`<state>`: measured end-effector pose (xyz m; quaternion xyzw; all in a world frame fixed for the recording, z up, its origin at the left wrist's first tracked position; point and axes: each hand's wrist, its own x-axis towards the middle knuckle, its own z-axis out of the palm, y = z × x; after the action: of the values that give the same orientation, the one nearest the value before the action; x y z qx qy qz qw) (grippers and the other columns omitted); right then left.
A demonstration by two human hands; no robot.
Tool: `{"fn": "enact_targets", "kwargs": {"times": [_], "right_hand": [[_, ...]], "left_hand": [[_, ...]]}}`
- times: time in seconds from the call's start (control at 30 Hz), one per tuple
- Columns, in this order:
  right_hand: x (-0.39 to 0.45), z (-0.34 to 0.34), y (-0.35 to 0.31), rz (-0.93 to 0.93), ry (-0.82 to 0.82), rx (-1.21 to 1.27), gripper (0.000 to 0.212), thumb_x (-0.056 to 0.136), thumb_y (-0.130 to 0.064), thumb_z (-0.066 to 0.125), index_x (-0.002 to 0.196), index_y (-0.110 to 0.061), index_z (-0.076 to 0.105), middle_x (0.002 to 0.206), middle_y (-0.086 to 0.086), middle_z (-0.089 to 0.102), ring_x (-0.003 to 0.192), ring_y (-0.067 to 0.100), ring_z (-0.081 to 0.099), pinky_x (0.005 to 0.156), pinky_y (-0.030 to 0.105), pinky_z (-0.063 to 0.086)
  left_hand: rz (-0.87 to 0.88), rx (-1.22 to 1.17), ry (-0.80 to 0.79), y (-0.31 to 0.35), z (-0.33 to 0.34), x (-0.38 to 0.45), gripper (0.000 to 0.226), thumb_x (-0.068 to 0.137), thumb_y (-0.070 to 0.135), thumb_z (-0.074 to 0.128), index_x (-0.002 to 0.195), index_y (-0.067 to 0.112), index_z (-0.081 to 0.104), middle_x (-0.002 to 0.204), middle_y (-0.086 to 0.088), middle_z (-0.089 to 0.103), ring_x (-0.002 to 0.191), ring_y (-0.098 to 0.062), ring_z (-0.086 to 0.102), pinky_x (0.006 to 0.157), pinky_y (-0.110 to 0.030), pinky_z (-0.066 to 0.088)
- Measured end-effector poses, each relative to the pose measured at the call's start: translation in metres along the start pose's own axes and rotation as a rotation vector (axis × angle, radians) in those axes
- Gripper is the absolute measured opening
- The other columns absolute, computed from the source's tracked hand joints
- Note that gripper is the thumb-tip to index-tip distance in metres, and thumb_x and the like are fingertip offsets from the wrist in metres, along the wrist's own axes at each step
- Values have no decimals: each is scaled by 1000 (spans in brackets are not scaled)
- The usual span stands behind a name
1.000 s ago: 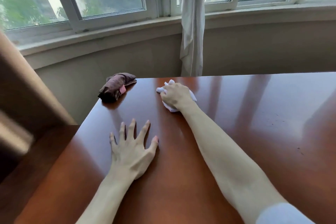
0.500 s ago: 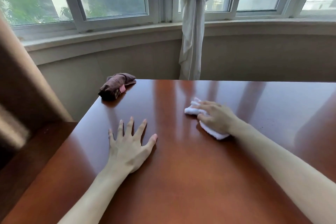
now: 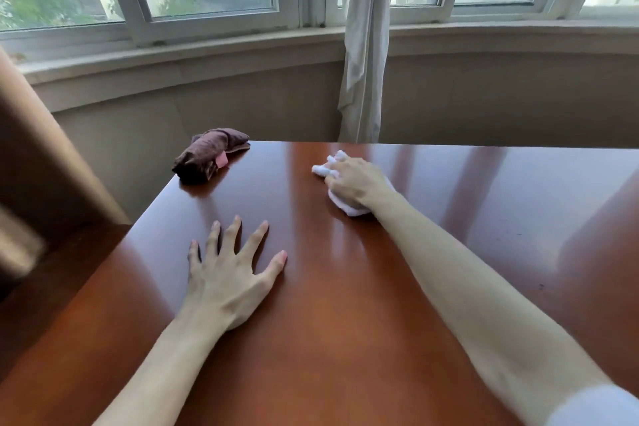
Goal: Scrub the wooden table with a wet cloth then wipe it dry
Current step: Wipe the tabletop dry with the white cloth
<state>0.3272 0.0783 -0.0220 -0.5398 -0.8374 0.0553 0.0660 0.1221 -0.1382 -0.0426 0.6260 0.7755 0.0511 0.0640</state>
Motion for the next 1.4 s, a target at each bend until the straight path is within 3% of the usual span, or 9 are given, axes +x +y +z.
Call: {"fn": "enact_targets", "kwargs": {"times": [0.1, 0.23, 0.37, 0.47, 0.67, 0.93, 1.07, 1.27, 1.4], "right_hand": [[-89, -10, -25, -164, -32, 50, 51, 94, -39, 24, 139, -41, 46, 153, -5, 41, 141, 22, 42, 101, 54, 47], [-212, -11, -32, -364, -28, 78, 57, 95, -41, 36, 151, -36, 42, 162, -12, 34, 149, 11, 28, 119, 35, 30], [-252, -20, 16, -243, -17, 102, 61, 90, -41, 30, 148, -44, 44, 161, -26, 29, 149, -3, 22, 118, 17, 17], [-222, -30, 66, 8, 34, 97, 55, 97, -36, 38, 151, -46, 40, 161, -30, 26, 150, -4, 20, 111, 30, 33], [-112, -28, 156, 278, 47, 70, 53, 93, -46, 29, 142, -54, 46, 159, -24, 33, 150, 4, 25, 109, 47, 36], [36, -21, 219, 383, 79, -16, 75, 69, -50, 9, 119, -41, 64, 125, -2, 62, 114, 29, 58, 78, 39, 36], [3, -28, 190, 320, 83, -40, 52, 86, -42, 20, 122, -46, 57, 118, -1, 55, 108, 28, 57, 81, 44, 46], [-137, -30, 103, 50, 49, 26, 46, 97, -36, 28, 138, -47, 47, 147, -9, 43, 137, 17, 45, 98, 47, 49], [-227, -22, 60, 12, 41, 51, 58, 97, -41, 35, 155, -39, 35, 165, -13, 27, 150, 10, 28, 120, 40, 31]], "left_hand": [[1, 26, -38, 3, -2, -2, 77, 87, 81, 12, 157, 50, 6, 169, 2, 2, 155, -28, -3, 123, -57, 0], [77, 259, -26, 17, -24, 7, 73, 93, 73, 19, 156, 37, 24, 161, -7, 27, 146, -32, 28, 117, -58, 20], [198, 165, 2, 72, -31, 16, 68, 96, 68, 25, 157, 36, 26, 163, -9, 26, 146, -31, 30, 119, -54, 21], [275, 40, -64, 117, -13, 20, 67, 97, 69, 24, 158, 42, 17, 168, -7, 14, 154, -28, 10, 124, -53, 8], [351, -64, 4, 152, 23, 39, 74, 84, 76, 8, 154, 55, 11, 169, 7, 5, 155, -19, -4, 126, -45, -3], [342, -41, 64, 151, 30, 43, 70, 83, 77, 2, 151, 61, -2, 167, 17, -4, 154, -10, -13, 125, -40, -6], [335, -49, 44, 150, 28, 42, 71, 83, 78, 3, 152, 61, 0, 168, 15, -2, 154, -12, -11, 125, -41, -6], [340, -49, 0, 153, 24, 41, 63, 94, 73, 18, 154, 56, 10, 169, 9, 3, 155, -17, -5, 125, -44, -4], [351, -58, -34, 153, 20, 37, 62, 97, 68, 22, 156, 52, 13, 170, 6, 3, 156, -19, -4, 125, -46, -3]]}}
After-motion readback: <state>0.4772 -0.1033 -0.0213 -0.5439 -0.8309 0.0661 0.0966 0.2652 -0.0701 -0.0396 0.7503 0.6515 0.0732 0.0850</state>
